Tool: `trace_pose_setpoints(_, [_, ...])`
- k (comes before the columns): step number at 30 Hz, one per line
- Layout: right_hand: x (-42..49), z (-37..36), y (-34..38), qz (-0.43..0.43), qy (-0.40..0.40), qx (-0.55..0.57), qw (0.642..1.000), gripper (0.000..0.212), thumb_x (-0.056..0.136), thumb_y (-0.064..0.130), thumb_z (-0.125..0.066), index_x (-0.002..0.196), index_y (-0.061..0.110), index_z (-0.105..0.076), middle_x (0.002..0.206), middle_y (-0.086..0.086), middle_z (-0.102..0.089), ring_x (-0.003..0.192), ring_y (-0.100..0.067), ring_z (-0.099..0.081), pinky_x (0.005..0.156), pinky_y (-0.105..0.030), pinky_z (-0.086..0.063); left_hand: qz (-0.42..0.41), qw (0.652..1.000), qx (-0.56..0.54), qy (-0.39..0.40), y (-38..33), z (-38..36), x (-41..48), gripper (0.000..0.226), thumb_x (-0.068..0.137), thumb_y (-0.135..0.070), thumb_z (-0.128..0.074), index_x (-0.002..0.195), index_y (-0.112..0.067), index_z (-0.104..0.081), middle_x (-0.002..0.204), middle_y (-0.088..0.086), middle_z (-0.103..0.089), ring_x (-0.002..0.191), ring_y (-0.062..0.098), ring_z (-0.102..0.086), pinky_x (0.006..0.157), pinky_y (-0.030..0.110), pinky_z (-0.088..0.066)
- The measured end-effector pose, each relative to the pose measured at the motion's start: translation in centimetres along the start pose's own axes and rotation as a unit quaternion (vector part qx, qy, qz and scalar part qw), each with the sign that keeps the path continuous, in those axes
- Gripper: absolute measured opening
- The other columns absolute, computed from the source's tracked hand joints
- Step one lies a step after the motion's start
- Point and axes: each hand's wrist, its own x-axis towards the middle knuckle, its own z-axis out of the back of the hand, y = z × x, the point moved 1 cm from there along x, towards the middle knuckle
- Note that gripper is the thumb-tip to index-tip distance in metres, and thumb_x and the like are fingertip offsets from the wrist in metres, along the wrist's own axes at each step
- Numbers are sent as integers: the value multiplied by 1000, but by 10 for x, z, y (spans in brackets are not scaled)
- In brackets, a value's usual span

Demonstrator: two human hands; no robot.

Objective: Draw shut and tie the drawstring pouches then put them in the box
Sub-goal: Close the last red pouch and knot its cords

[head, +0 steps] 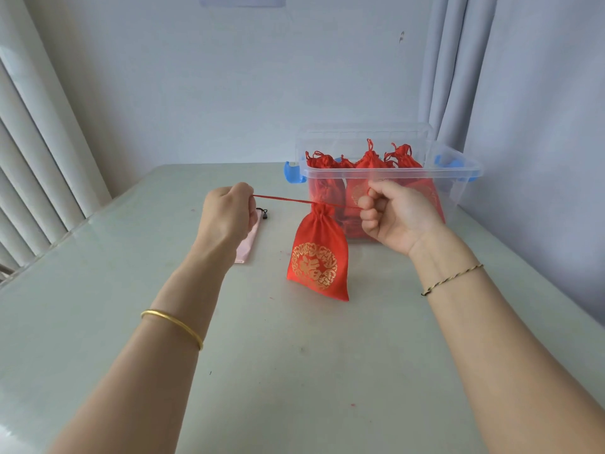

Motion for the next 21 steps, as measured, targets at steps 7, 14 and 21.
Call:
trace_pose_setpoints(7, [-3,-3,-4,11,-18,-117,993,30,92,15,-49,62,12,-48,43,-1,-54,34,-9,-44,37,-14,-35,-46,978,-179,95,-8,-5,-1,46,96,-14,-33,50,-15,-35,82,9,-72,82,23,-68,74,30,-50])
trace_pose_setpoints(14, [-18,-24,12,99,71,-105,987,29,94,18,-48,65,13,-50,70,-9,-66,43,-10,-51,41,-18,-40,-62,970,-98,215,-14,-15,-13,19,93,-15,-50,86,-4,-63,66,1,-52,51,12,-49,59,21,-49])
trace_pose_setpoints(21, [-30,-44,12,184,102,-165,964,28,94,21,-51,68,11,-58,70,-9,-52,48,-11,-45,42,-19,-33,-127,952,40,274,-22,-19,-25,27,86,-14,-63,87,13,-60,67,10,-48,61,17,-40,54,15,-42])
